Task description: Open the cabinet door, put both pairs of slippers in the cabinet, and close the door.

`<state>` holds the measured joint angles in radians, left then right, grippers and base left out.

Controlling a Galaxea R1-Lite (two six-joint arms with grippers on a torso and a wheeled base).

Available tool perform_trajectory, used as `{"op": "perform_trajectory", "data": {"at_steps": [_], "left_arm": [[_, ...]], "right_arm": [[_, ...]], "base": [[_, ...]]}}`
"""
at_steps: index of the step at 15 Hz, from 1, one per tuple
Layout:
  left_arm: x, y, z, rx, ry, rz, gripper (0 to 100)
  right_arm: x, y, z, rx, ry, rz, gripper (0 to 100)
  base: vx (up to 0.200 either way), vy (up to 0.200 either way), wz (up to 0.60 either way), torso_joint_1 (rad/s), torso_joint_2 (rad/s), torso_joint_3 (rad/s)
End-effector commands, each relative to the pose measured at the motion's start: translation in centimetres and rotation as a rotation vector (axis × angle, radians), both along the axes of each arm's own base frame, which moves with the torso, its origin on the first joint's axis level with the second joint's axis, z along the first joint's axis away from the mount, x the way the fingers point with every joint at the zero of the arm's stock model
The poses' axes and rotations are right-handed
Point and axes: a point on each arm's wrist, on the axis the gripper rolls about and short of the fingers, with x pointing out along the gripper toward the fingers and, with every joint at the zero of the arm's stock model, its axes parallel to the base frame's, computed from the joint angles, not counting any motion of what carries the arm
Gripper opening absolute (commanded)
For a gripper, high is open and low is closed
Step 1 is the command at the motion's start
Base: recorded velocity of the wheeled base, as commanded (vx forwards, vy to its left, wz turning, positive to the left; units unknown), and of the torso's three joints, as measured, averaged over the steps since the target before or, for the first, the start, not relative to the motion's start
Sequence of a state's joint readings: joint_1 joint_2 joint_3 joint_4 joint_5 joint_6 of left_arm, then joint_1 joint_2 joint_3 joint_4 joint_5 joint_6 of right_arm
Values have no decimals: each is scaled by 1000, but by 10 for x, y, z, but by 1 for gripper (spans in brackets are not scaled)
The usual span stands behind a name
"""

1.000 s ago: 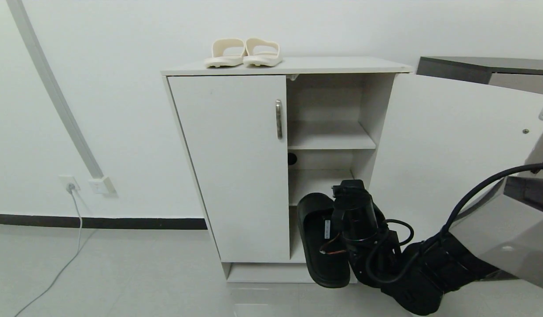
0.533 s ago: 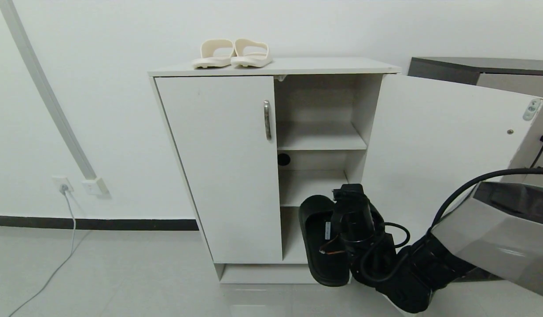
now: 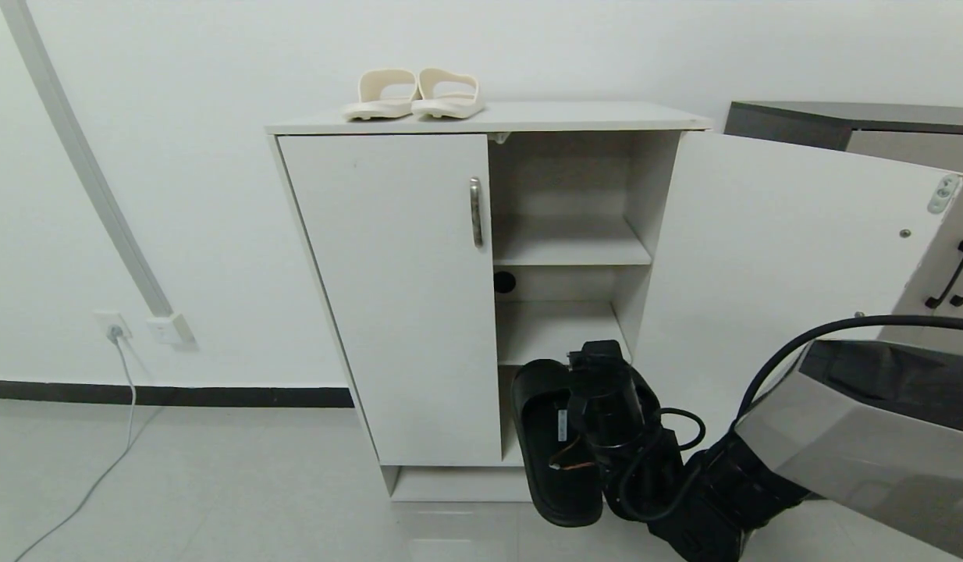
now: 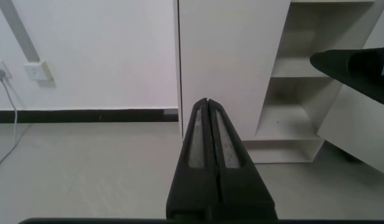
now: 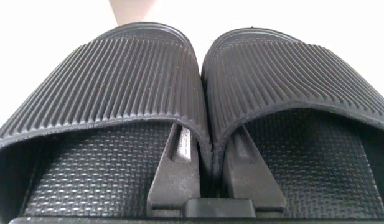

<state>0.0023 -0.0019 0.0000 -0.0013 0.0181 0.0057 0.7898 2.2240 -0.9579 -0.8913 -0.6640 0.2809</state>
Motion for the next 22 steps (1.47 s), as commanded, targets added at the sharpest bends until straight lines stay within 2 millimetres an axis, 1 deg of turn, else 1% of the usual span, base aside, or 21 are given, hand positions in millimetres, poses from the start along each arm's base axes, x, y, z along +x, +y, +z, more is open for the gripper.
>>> {"op": "perform_trajectory", "data": {"at_steps": [1,5,9,13,18,20,22], "left_arm": [[0,0,0,0,2,1,0],[0,0,0,0,2,0,0],[0,0,0,0,2,0,0],[0,0,0,0,2,0,0],[0,0,0,0,2,1,0],[0,0,0,0,2,4,0],[0,0,0,-1,2,4,0]], "right_arm": [[0,3,-2,-1,1,5,0],[0,3,-3,-3,3,5,0],[0,6,-1,1,-3,10,0],[-3,10,-6,-9,4,21,0],[0,13,-9,-24,-8,15,0],[1,14,-3,-10,-57,21,0],[1,13,0,-22,-160,4,0]], "base": [[0,0,0,0,0,0],[0,0,0,2,-1,-52],[0,0,0,2,4,-183],[0,0,0,4,1,-195],[0,0,0,1,0,-195],[0,0,0,7,2,-171],[0,0,0,4,1,-43]]}}
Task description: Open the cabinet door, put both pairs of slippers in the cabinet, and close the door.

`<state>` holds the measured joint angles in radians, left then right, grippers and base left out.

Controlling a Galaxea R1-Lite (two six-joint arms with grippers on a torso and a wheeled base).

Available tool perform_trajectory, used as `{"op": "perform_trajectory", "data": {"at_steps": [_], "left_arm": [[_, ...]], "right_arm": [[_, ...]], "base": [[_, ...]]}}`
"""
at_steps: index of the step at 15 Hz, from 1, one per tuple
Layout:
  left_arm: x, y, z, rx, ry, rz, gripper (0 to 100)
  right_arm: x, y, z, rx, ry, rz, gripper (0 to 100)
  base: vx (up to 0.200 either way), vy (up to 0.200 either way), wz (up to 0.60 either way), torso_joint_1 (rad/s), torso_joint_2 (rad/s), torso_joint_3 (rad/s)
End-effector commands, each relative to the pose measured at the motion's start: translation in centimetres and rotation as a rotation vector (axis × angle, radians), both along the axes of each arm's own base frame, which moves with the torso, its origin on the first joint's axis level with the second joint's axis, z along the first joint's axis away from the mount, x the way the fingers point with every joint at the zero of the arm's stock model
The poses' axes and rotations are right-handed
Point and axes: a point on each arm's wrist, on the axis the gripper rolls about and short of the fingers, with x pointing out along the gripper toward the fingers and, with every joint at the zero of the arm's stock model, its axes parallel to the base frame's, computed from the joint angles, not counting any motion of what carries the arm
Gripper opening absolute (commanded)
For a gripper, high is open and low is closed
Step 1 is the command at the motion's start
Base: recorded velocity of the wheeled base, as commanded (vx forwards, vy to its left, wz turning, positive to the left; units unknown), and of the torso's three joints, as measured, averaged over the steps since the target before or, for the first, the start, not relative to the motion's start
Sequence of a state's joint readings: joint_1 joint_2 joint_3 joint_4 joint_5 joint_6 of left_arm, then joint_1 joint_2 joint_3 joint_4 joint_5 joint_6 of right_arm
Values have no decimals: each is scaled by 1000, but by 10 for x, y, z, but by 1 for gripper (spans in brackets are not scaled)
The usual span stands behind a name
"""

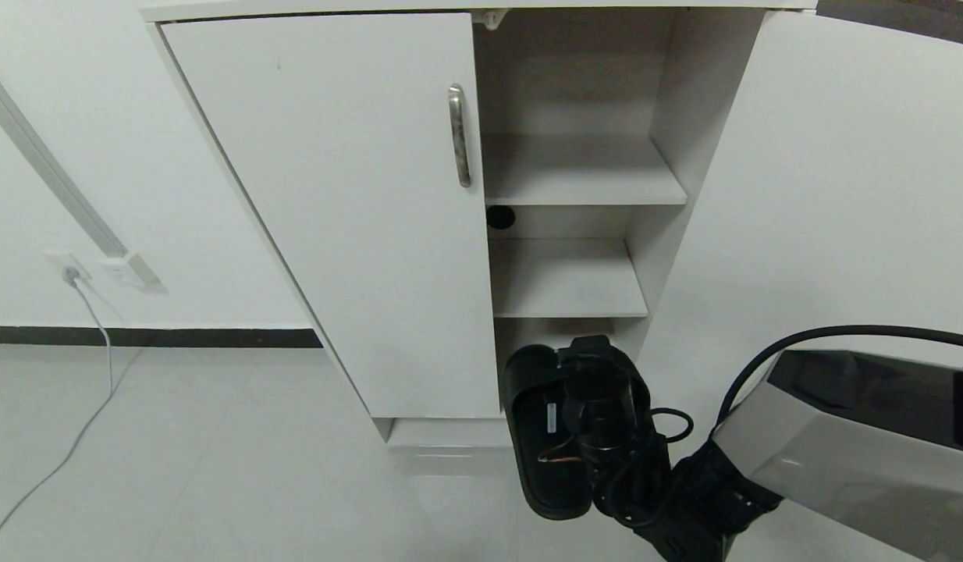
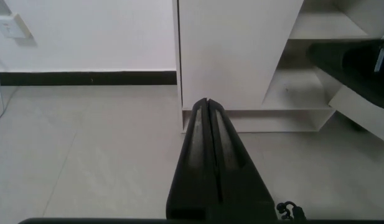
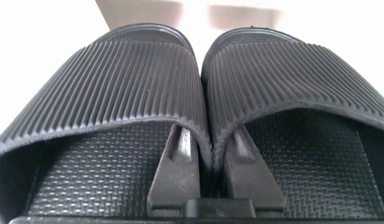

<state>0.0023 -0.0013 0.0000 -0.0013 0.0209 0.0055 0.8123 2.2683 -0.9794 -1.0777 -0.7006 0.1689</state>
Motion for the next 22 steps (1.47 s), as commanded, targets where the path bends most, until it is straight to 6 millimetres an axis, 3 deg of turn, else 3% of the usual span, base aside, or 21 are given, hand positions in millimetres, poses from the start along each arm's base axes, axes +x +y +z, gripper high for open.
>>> {"op": "perform_trajectory", "data": {"at_steps": [1,12,22], "left_arm": [[0,0,0,-1,1,1,0],[0,0,0,-1,1,3,0],[0,0,0,-1,1,0,0]], "right_arm": [[1,-2,-3,-20,-74,-12,0],[13,-11,-9,-39,-134,-53,0],[19,-14,-8,-40,-139,-65,0]], "base": [[0,0,0,0,0,0],[0,0,0,0,0,0],[180,0,0,3,3,2]]}}
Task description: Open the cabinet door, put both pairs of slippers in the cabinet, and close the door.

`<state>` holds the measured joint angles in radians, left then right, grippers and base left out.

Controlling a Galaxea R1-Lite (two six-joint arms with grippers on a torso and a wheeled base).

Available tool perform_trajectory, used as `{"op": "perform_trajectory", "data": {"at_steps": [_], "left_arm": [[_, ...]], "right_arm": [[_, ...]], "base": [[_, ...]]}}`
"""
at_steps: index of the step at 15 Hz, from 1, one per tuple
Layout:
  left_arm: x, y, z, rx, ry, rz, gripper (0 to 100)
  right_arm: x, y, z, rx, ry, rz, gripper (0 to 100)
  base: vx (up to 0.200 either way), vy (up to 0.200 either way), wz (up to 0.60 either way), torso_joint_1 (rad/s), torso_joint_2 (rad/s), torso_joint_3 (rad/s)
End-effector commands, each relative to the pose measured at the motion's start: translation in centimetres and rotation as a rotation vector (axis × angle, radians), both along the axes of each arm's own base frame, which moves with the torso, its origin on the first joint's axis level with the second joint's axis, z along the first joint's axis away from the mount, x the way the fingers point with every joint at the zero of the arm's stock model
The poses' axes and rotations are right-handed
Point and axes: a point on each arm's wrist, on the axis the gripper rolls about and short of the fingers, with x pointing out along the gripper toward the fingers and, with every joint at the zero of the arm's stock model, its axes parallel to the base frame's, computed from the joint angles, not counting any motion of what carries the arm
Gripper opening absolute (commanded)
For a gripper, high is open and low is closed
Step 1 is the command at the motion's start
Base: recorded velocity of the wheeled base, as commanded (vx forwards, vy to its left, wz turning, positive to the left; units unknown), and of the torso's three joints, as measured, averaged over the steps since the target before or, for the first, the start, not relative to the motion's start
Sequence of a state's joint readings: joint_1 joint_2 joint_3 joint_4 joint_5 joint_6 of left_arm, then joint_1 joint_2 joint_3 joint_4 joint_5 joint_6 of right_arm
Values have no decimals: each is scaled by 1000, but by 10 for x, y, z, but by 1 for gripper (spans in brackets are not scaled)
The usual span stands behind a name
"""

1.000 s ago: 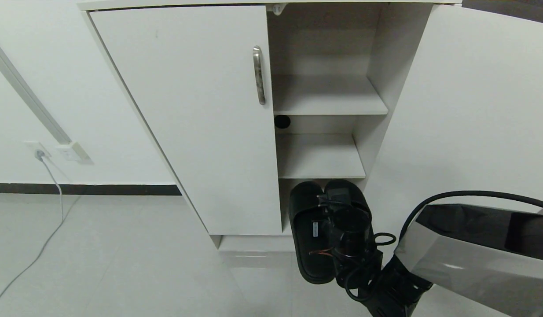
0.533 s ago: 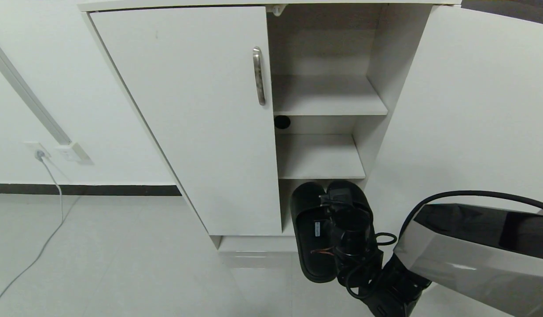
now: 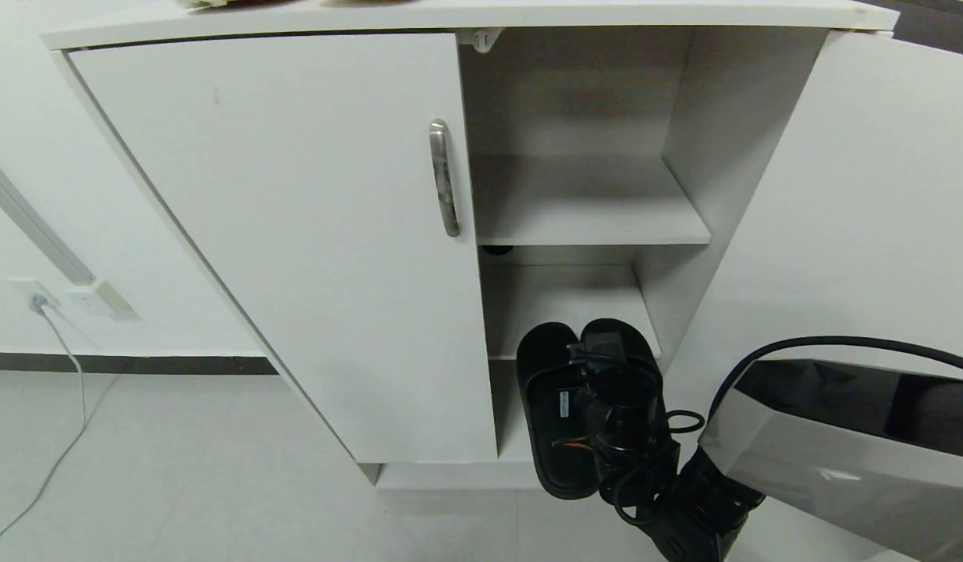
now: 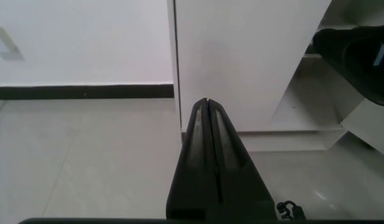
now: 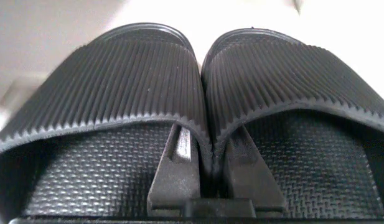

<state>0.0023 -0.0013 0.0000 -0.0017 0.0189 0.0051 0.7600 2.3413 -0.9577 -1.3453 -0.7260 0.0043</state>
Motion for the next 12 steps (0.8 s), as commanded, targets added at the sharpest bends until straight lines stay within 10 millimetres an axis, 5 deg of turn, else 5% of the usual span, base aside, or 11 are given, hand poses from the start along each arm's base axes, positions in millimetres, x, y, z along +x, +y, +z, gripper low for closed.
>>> {"op": "perform_trajectory", "data": {"at_steps": [1,8,12], "left_arm": [[0,0,0,-1,1,2,0],[0,0,0,-1,1,5,0],[0,0,0,-1,1,5,0]], "right_arm": [[7,-1,0,0,-2,-6,0],[72,0,-12,26,-46,-81,0],[107,9,2,23,-43,-75,0]], "base": [[0,0,0,0,0,0],[0,0,0,0,0,0],[0,0,0,0,0,0]]}}
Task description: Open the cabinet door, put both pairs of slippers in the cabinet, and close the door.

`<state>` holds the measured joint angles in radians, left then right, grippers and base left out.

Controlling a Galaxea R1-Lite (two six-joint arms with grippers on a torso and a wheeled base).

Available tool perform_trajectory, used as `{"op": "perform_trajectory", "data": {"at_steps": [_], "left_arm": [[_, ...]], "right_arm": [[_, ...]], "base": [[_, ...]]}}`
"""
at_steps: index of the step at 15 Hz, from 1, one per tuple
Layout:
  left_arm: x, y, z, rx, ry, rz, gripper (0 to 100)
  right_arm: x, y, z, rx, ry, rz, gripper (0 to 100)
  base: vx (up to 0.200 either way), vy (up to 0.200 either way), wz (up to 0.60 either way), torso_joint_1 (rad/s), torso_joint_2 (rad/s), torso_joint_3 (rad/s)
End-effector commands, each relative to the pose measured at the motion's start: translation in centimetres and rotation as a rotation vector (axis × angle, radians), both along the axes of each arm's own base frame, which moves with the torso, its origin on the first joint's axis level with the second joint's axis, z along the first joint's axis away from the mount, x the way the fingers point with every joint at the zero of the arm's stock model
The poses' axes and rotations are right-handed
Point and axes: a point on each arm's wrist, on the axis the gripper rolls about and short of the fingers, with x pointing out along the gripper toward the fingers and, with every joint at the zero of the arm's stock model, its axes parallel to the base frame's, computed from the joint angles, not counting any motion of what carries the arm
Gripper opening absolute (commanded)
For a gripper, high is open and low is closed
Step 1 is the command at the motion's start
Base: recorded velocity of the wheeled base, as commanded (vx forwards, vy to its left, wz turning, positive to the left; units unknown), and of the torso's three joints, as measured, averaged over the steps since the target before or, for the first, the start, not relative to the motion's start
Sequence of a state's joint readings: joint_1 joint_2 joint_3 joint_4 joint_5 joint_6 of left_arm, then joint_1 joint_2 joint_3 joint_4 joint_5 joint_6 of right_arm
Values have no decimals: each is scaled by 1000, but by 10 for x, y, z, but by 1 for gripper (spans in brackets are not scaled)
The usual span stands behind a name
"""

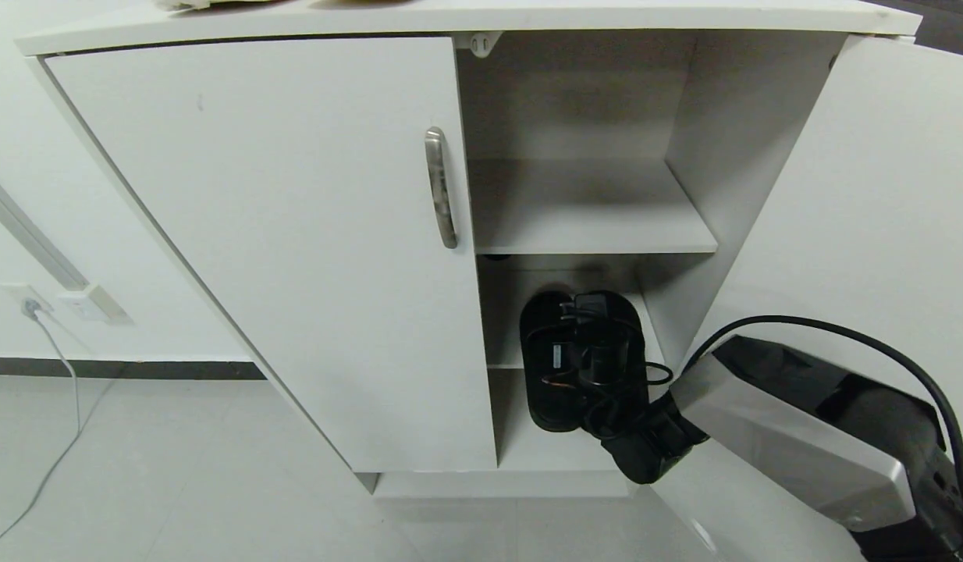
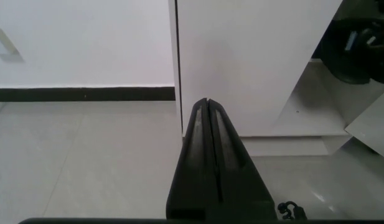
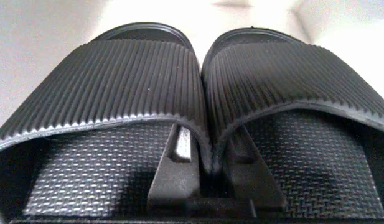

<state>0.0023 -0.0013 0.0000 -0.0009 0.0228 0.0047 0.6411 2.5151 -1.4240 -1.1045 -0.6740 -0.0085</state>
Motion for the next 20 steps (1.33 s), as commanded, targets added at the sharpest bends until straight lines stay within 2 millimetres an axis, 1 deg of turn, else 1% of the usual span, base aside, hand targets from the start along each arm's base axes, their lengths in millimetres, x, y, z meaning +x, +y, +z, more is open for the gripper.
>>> {"op": "perform_trajectory", "data": {"at_steps": [1,3,5,7,12,13,17,20], "left_arm": [[0,0,0,0,1,1,0],[0,0,0,0,1,3,0],[0,0,0,0,1,3,0],[0,0,0,0,1,3,0],[0,0,0,0,1,1,0],[0,0,0,0,1,3,0],[0,0,0,0,1,1,0],[0,0,0,1,1,1,0]], "right_arm": [[24,5,1,4,-7,-12,0],[38,7,7,5,-8,-16,0],[45,10,18,6,-10,-18,0],[50,10,23,5,-10,-18,0],[66,8,18,-5,-20,-38,0],[70,8,20,-5,-22,-43,0],[74,3,13,-22,5,-53,0],[74,3,9,-26,11,-53,0]], "base": [[0,0,0,0,0,0],[0,0,0,0,0,0],[0,0,0,0,0,0],[0,0,0,0,0,0],[0,0,0,0,0,0],[0,0,0,0,0,0],[0,0,0,0,0,0],[0,0,0,0,0,0]]}}
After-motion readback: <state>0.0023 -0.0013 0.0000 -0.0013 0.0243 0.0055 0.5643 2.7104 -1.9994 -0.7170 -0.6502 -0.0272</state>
